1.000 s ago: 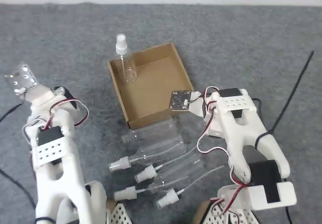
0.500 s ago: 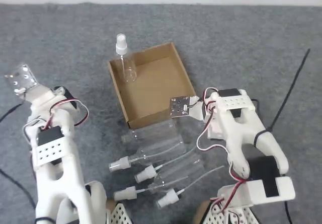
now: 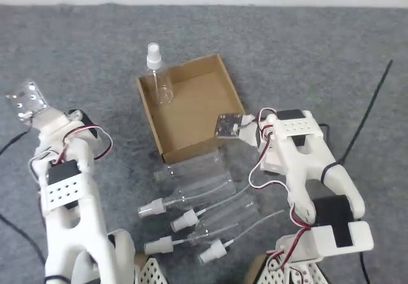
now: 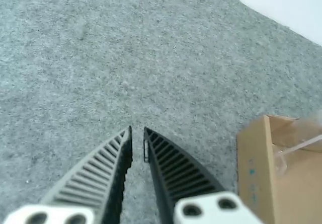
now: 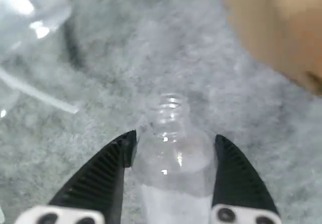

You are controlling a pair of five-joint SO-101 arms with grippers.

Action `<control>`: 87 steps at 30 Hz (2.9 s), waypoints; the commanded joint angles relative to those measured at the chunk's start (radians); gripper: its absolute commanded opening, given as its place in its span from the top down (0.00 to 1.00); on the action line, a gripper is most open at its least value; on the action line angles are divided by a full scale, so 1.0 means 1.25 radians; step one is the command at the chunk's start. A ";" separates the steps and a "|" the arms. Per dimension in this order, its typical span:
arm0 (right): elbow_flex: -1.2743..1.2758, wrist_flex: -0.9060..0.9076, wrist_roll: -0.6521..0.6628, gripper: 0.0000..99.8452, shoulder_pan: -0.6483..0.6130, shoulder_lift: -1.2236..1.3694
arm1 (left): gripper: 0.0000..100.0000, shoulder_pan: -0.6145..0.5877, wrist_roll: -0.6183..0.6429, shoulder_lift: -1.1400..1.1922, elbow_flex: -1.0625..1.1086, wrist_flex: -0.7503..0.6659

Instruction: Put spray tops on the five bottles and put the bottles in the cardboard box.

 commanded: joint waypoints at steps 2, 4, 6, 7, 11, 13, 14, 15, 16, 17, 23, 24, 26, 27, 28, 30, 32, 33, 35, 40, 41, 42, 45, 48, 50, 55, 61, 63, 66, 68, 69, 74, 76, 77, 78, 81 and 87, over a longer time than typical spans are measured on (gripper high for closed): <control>-0.068 0.010 -0.130 0.87 0.009 -0.014 | 0.97 0.000 -0.009 -0.029 -0.015 -0.025; -0.079 0.010 -0.196 0.87 0.008 -0.014 | 0.97 -0.001 -0.009 -0.029 -0.014 -0.025; -0.096 0.010 -0.266 0.87 0.007 -0.014 | 0.97 -0.002 -0.009 -0.029 -0.014 -0.025; -0.106 0.010 -0.304 0.87 0.007 -0.014 | 0.97 -0.002 -0.009 -0.029 -0.014 -0.025; -0.140 0.010 -0.468 0.87 0.006 -0.014 | 0.97 -0.002 -0.009 -0.029 -0.014 -0.025; -0.149 0.009 -0.540 0.87 0.004 -0.014 | 0.97 -0.002 -0.009 -0.029 -0.014 -0.025; -0.153 0.009 -0.572 0.87 0.004 -0.014 | 0.97 -0.002 -0.009 -0.029 -0.014 -0.025; -0.157 0.009 -0.600 0.87 0.004 -0.014 | 0.97 -0.002 -0.009 -0.029 -0.014 -0.025; -0.163 0.010 -0.626 0.87 0.006 -0.014 | 0.97 -0.002 -0.009 -0.029 -0.014 -0.025; -0.169 0.010 -0.651 0.87 0.007 -0.014 | 0.97 -0.002 -0.009 -0.029 -0.014 -0.025; -0.217 0.010 -0.803 0.87 0.006 -0.012 | 0.97 -0.002 -0.009 -0.029 -0.013 -0.023; -0.221 0.010 -0.824 0.87 0.004 -0.012 | 0.97 -0.002 -0.009 -0.029 -0.013 -0.023; -0.231 0.010 -0.856 0.87 0.004 -0.013 | 0.97 -0.001 -0.009 -0.029 -0.013 -0.023; -0.234 0.010 -0.872 0.87 0.006 -0.013 | 0.97 0.000 -0.009 -0.029 -0.013 -0.023; -0.239 0.010 -0.886 0.87 0.006 -0.010 | 0.97 0.000 -0.009 -0.029 -0.013 -0.023; -0.244 0.010 -0.907 0.87 0.006 -0.006 | 0.97 0.000 -0.009 -0.029 -0.013 -0.023; -0.245 0.008 -0.923 0.87 0.006 -0.006 | 0.97 0.000 -0.010 -0.029 -0.013 -0.023; -0.247 0.004 -0.934 0.87 0.004 -0.006 | 0.97 0.000 -0.010 -0.029 -0.013 -0.023; -0.258 0.003 -0.968 0.87 0.004 -0.006 | 0.97 0.000 -0.016 -0.029 -0.013 -0.022; -0.270 0.009 -1.015 0.87 -0.008 -0.006 | 0.97 0.001 -0.036 -0.029 -0.013 -0.021; -0.269 0.007 -1.015 0.87 -0.015 -0.004 | 0.97 0.001 -0.036 -0.029 -0.013 -0.020; -0.268 0.004 -1.015 0.87 -0.020 -0.004 | 0.97 0.001 -0.036 -0.029 -0.013 -0.020; -0.266 0.003 -1.016 0.87 -0.029 -0.004 | 0.97 0.001 -0.036 -0.029 -0.013 -0.020; -0.252 -0.010 -1.018 0.87 -0.025 0.001 | 0.97 0.001 -0.036 -0.029 -0.013 -0.021; -0.232 -0.042 -1.011 0.87 -0.025 0.019 | 0.97 0.001 -0.036 -0.029 -0.013 -0.021; -0.225 -0.058 -1.009 0.87 -0.002 0.090 | 0.97 0.001 -0.036 -0.029 -0.013 -0.022; -0.227 -0.029 -0.926 0.87 0.006 0.125 | 0.97 0.001 -0.036 -0.029 -0.013 -0.022; -0.227 -0.021 -0.908 0.87 0.004 0.123 | 0.97 0.001 -0.036 -0.029 -0.013 -0.022; -0.244 -0.001 -0.906 0.85 0.004 0.123 | 0.97 0.001 -0.036 -0.029 -0.013 -0.023; -0.259 0.025 -0.905 0.80 0.006 0.125 | 0.97 0.001 -0.036 -0.029 -0.013 -0.023; -0.264 0.034 -0.897 0.77 0.006 0.125 | 0.97 0.001 -0.036 -0.029 -0.013 -0.023; -0.264 0.044 -0.857 0.72 0.004 0.129 | 0.97 0.001 -0.036 -0.029 -0.013 -0.023; -0.263 0.046 -0.856 0.74 0.003 0.126 | 0.97 0.001 -0.036 -0.029 -0.013 -0.023; -0.261 0.048 -0.856 0.75 -0.001 0.123 | 0.97 0.001 -0.036 -0.029 -0.013 -0.023; -0.263 0.058 -0.856 0.75 -0.003 0.123 | 0.97 0.001 -0.036 -0.029 -0.013 -0.023; -0.264 0.068 -0.858 0.75 -0.004 0.123 | 0.97 0.001 -0.036 -0.029 -0.013 -0.023; -0.264 0.085 -0.860 0.75 0.002 0.123 | 0.97 0.001 -0.036 -0.029 -0.013 -0.023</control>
